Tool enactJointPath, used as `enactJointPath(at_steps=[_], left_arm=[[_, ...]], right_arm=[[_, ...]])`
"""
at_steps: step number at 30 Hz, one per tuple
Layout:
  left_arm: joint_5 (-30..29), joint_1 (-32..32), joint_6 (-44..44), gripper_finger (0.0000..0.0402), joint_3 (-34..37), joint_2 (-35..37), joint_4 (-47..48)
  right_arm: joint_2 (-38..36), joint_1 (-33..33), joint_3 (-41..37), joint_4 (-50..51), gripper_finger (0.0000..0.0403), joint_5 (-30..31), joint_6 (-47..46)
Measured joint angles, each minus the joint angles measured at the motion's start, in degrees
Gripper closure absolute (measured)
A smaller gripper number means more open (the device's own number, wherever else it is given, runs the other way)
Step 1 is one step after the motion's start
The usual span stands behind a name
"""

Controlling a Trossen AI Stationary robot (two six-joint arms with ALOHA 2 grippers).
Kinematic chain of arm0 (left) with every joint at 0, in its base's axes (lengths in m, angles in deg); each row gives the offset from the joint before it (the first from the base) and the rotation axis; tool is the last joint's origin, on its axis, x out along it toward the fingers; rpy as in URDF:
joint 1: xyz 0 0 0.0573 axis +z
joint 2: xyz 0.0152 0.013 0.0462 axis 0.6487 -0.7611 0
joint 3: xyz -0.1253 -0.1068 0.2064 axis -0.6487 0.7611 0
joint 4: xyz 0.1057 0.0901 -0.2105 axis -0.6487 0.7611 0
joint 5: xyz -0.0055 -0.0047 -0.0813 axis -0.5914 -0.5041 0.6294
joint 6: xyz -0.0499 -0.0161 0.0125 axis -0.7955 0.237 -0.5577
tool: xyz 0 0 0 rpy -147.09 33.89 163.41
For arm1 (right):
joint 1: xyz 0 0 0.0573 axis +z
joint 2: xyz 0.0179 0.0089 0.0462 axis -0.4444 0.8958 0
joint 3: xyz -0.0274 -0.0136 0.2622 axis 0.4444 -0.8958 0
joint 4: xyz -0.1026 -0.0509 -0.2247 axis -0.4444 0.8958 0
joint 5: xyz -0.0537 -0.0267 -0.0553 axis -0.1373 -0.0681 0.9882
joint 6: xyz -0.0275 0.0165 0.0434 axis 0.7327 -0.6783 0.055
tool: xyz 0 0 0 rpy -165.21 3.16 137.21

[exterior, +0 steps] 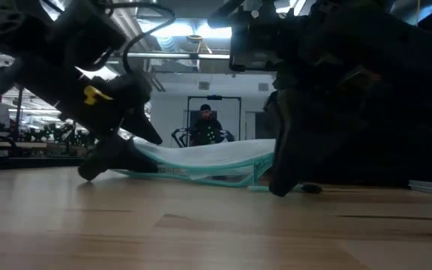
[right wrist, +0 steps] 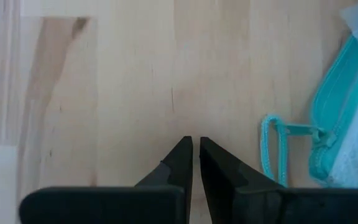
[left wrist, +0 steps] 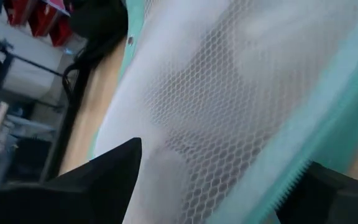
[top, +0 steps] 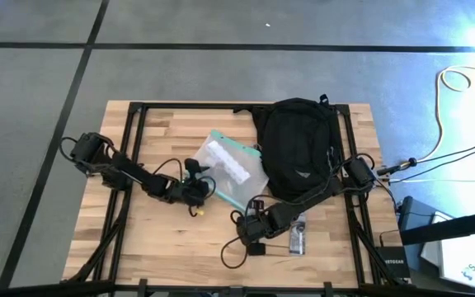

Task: Unpack backpack
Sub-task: Remove the blue earphones zip bag from the transparent zipper bag

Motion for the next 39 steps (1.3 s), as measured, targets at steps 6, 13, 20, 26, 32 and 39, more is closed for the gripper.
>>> enactJointPath(at_steps=[6, 13, 20, 26, 32, 39], left_arm=[[6.11, 1.19, -0.16, 0.0193, -0.07, -0.07, -5.51], [12.47, 1.19, -0.36, 0.0388, -3.42, -0.07, -2.94], [10.45, 1.87, -3.35, 0.04, -7.57, 0.09, -3.28], [10.07, 2.58, -12.07, 0.0401, -10.4, 0.17, 0.59], [14.89, 2.29, -22.52, 0.0401, -13.27, 0.45, 10.73], [18.6, 0.24, -25.2, 0.0402, -17.74, 1.27, 14.94]], right_arm=[[-0.03, -0.11, 0.03, -14.72, 0.0388, -1.42, 3.45], [-0.11, -0.73, 0.07, -25.51, 0.0388, 4.57, 9.21], [1.71, -5.32, 0.07, -25.02, 0.0388, 8.78, 6.76], [2.16, -8.04, 0.07, -18.56, 0.0388, 16.38, 7.43], [1.86, -6.28, 0.07, -6.42, 0.0388, 18.85, 2.82], [1.41, -1.21, 0.09, 8.48, 0.0388, 23.49, -6.3]])
